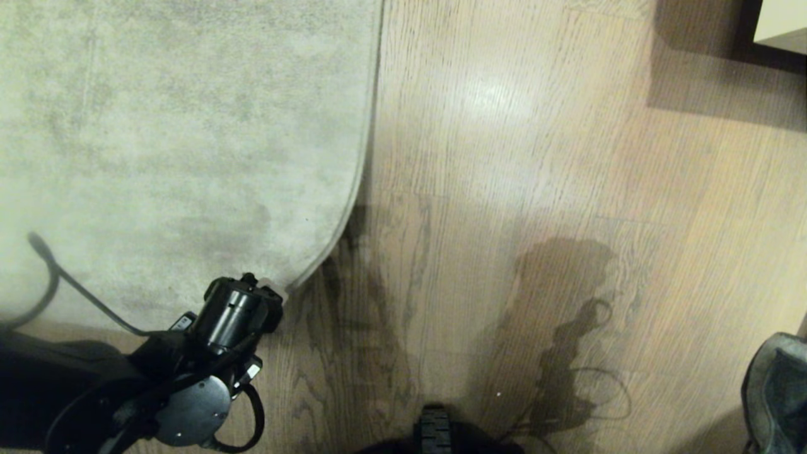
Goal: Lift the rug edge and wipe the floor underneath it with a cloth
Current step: Lift up the carpet
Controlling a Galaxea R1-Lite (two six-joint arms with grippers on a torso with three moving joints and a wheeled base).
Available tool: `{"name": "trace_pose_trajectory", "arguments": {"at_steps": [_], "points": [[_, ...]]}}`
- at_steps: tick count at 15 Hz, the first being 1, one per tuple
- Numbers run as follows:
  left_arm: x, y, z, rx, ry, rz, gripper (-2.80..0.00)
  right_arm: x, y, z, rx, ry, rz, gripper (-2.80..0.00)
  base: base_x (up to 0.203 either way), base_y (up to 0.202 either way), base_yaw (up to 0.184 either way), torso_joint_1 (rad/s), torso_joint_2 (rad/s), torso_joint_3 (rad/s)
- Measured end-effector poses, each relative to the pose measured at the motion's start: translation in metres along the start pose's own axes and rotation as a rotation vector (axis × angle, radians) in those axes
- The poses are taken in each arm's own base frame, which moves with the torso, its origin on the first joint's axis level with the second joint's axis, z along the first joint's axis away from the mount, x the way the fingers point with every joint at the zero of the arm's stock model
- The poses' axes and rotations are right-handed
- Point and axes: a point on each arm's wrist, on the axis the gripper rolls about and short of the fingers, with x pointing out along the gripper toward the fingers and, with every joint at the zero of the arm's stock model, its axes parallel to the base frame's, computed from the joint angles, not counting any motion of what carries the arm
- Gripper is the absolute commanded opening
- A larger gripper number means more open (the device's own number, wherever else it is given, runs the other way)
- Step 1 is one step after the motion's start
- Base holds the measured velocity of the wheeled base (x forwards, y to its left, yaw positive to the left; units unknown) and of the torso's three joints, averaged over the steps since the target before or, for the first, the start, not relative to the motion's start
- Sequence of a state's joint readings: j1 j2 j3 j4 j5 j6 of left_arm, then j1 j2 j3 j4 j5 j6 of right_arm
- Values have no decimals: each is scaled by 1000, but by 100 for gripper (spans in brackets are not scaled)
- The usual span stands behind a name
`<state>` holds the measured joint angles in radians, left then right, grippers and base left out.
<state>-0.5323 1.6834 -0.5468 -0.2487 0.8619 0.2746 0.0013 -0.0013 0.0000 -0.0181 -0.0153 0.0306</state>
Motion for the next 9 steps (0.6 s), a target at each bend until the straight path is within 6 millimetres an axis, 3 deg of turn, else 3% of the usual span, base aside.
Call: {"name": "trace_pose_trajectory", "arguments": {"at_steps": [9], "points": [[-10,24,9,-22,-130,-33,-280,0,0,0,0,0,0,-280,0,0,0,0,0,0]]}}
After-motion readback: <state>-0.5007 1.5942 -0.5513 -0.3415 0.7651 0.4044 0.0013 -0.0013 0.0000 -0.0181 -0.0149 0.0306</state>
